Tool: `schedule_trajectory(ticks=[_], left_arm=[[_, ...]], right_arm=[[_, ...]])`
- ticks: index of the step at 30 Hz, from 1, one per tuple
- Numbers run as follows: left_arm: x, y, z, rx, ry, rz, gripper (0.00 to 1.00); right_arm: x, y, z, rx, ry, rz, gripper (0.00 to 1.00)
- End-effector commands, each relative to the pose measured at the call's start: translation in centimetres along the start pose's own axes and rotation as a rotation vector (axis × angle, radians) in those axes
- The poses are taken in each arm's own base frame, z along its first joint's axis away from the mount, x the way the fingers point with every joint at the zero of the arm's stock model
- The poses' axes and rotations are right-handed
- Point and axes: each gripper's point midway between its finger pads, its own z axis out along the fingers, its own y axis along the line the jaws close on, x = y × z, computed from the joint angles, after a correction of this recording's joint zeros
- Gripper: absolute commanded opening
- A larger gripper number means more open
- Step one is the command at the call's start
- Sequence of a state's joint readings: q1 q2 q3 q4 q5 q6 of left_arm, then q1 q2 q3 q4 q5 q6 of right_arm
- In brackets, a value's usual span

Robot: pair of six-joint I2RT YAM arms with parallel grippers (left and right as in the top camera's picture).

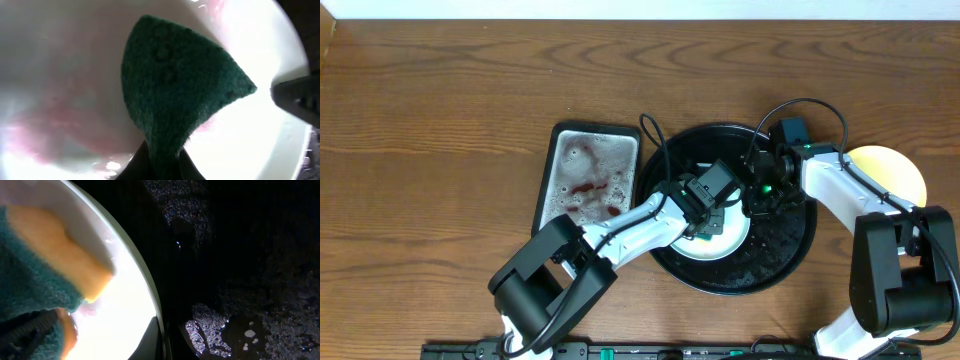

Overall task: Clean dirty plates on tray and stack at the side
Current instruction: 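Scrub the pale-green plate with the sponge in the left gripper, then return the sponge to the grey tray with the left gripper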

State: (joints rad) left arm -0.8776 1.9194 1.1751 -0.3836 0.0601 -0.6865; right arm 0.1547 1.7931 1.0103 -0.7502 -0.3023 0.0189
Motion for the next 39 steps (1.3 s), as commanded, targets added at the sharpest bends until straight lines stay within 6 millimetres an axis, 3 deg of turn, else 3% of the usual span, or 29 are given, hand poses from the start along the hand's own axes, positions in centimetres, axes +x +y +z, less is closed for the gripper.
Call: schedule_trajectory(ticks=[1,10,15,19,25,28,32,33,36,37,39], left_arm=[[-1.2,3.9,-0.6,-0.137,-0.037,0.037,0.08],[-5.9,5.6,-8.8,-0.076,-0.191,-0.003,0.08],[-7.5,9.8,-11.6,-0.135,-0.23,-0.09,0.07],[-7.6,14.1,-11.3,-0.209,-0.191,-0.179,0.08],[-6.3,19.6,-8.6,-0.299,-0.115,-0.283,0.08],[-5.8,21.6,-7.3,-0.334,-0.069,-0.324,0.08],[-5.1,22.8,-6.2,-0.358,-0.029,-0.345,0.13],[-5.0,22.8,-6.1,-0.361,-0.023,-0.346,0.17],[-4.6,22.9,-6.0,-0.368,-0.003,-0.331,0.52],[-4.4,23.0,-6.1,-0.373,0.007,-0.331,0.58],[-3.6,23.2,-6.2,-0.385,0.036,-0.331,0.6]], right_arm=[[0.4,-0.6,0.4,0.032,0.016,0.011,0.01],[-0.4,-0.7,0.4,0.04,-0.014,0.002,0.01],[-0.5,-0.7,0.4,0.04,-0.022,0.0,0.01],[-0.5,-0.7,0.4,0.04,-0.021,0.0,0.01],[-0.4,-0.7,0.4,0.039,-0.018,0.001,0.01],[-0.4,-0.7,0.4,0.039,-0.017,0.001,0.01],[-0.3,-0.7,0.4,0.04,-0.013,0.002,0.01],[-0.3,-0.7,0.4,0.04,-0.014,0.002,0.01],[-0.3,-0.7,0.4,0.04,-0.014,0.002,0.01],[-0.4,-0.7,0.4,0.039,-0.016,0.002,0.02],[-0.6,-0.8,0.4,0.043,-0.025,-0.001,0.07]])
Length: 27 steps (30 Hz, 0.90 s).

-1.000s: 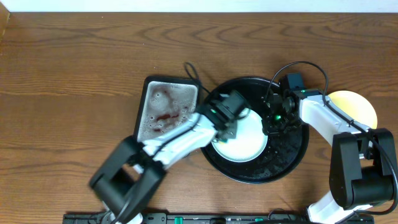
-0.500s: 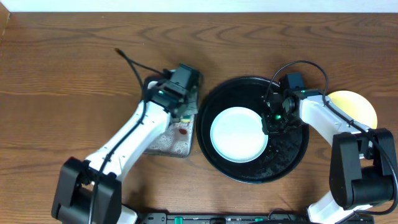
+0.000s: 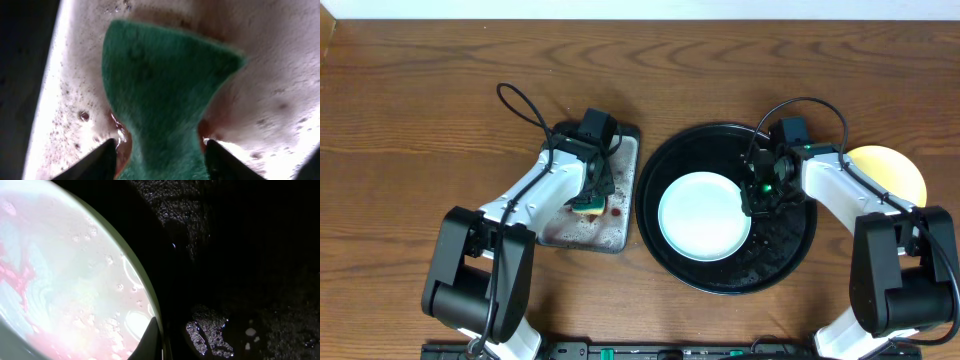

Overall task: Clean dirty plates on tray and stack at the side
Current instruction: 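Return the sponge to the grey tray with the left gripper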

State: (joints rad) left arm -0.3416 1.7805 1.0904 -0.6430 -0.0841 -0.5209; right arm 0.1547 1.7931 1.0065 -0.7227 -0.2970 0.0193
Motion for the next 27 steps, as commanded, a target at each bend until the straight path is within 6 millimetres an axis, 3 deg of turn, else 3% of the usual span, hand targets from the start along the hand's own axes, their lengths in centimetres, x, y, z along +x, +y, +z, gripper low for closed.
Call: schedule_trajectory(ticks=[1,9,15,20,22,24,27], left_arm=[[0.6,0.9,-0.1,-0.035,0.028,0.016,0.6],[1.3,1.5,-1.6,-0.041,0.038,0.022,0.64],[3.6,2.1,-0.3,-0.05,0.115,0.029,0.72],[5.3,2.5,0.7,-0.045,0.154,0.032,0.71],[5.4,2.6,0.9,-0.044,0.152,0.032,0.62],[5.4,2.5,1.0,-0.043,0.151,0.031,0.38],[5.4,2.5,0.9,-0.043,0.151,0.031,0.09]], right_arm=[[-0.2,-0.6,0.4,0.038,-0.007,0.003,0.08],[-0.5,-0.6,0.4,0.037,-0.02,0.0,0.08],[-0.5,-0.6,0.4,0.037,-0.017,0.001,0.08],[-0.5,-0.6,0.4,0.037,-0.017,0.001,0.08],[-0.4,-0.6,0.4,0.037,-0.016,0.001,0.07],[-0.4,-0.6,0.4,0.037,-0.015,0.002,0.06],[-0.4,-0.6,0.4,0.038,-0.013,0.002,0.06]])
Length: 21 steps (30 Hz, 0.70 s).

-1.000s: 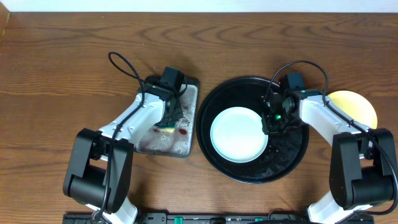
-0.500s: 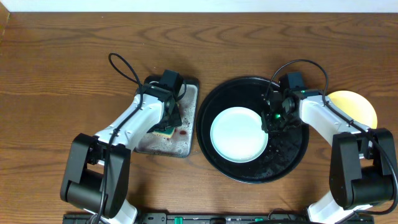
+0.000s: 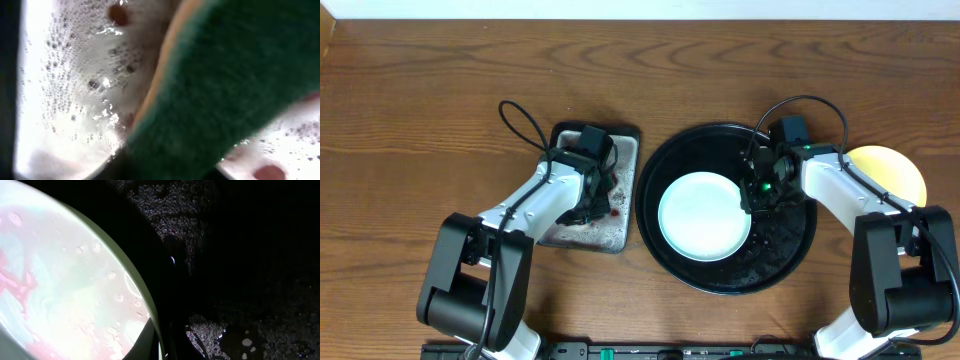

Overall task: Clean dirty plates on tray and stack at the side
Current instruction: 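Return the sponge to the grey tray with the left gripper, then lift the pale-green plate with the right gripper and carry it right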

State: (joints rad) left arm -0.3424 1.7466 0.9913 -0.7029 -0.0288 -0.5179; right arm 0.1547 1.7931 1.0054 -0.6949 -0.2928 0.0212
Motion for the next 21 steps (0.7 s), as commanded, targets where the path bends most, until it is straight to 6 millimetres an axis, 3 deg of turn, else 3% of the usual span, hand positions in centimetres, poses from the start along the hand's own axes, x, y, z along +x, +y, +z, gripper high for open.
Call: schedule_trajectory(ticks=[1,9,10,12,13,21], left_arm=[[0.8,0.7,0.3,-0.022,0.018,0.013,0.08],[0.8,0.9,-1.6,-0.006,-0.006,0.006,0.08],[0.6,0.9,-2.0,0.002,-0.018,0.005,0.11],[0.3,0.8,-2.8,0.02,-0.046,0.002,0.57],[0.2,0.7,-3.3,0.029,-0.06,0.0,0.7],[-0.4,0.5,-5.4,0.076,-0.125,-0.007,0.71]], right_arm=[[0.3,-0.6,0.3,0.034,0.013,0.008,0.06],[0.1,-0.9,0.3,0.054,0.007,0.007,0.01],[0.1,-1.1,0.3,0.065,0.005,0.006,0.01],[-0.1,-1.1,0.3,0.068,-0.003,0.004,0.01],[-0.3,-1.1,0.3,0.068,-0.009,0.002,0.01],[-2.2,-1.5,-1.7,0.123,-0.106,-0.02,0.01]])
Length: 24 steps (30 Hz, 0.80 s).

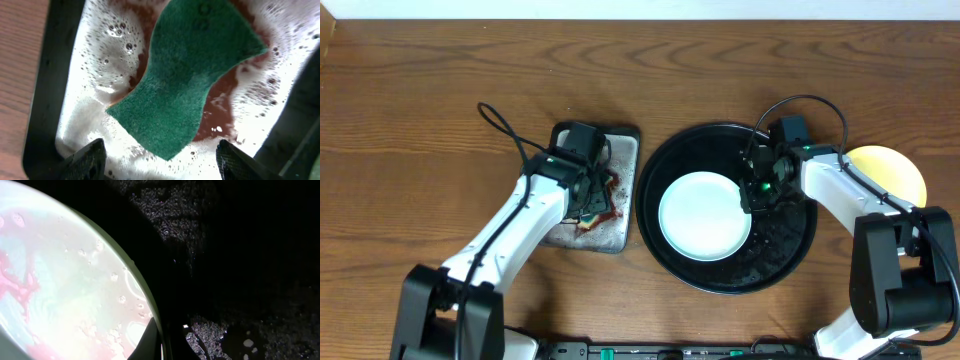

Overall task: Clean dirty plates on tray and stack at the side
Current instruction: 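Lift the pale-green plate with the right gripper and carry it right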

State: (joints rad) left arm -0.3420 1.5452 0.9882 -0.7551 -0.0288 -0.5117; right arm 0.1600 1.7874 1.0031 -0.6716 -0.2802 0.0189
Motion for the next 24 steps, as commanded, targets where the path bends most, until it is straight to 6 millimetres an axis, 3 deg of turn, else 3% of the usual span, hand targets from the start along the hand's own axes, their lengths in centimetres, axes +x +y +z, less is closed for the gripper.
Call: schedule_trajectory(ticks=[1,8,15,24], left_arm=[[0.2,0.3,-0.1,-0.004,-0.003,0.0,0.72],[0.2,0.3,0.1,-0.006,-0.001,0.0,0.75],[0.1,0.3,0.1,-0.003,-0.005,0.0,0.75],[0.0,0.2,0.1,0.001,-0.011,-0.001,0.75]], right_arm=[[-1.9,-1.6,-2.1,0.125,-0.099,-0.011,0.01],[-3.0,-1.0,-6.7,0.248,-0.23,-0.07,0.01],[-3.5,-1.4,-11.4,0.493,-0.351,-0.127,0.01],[-4.0,0.2,-16.7,0.815,-0.516,-0.22,0.01]])
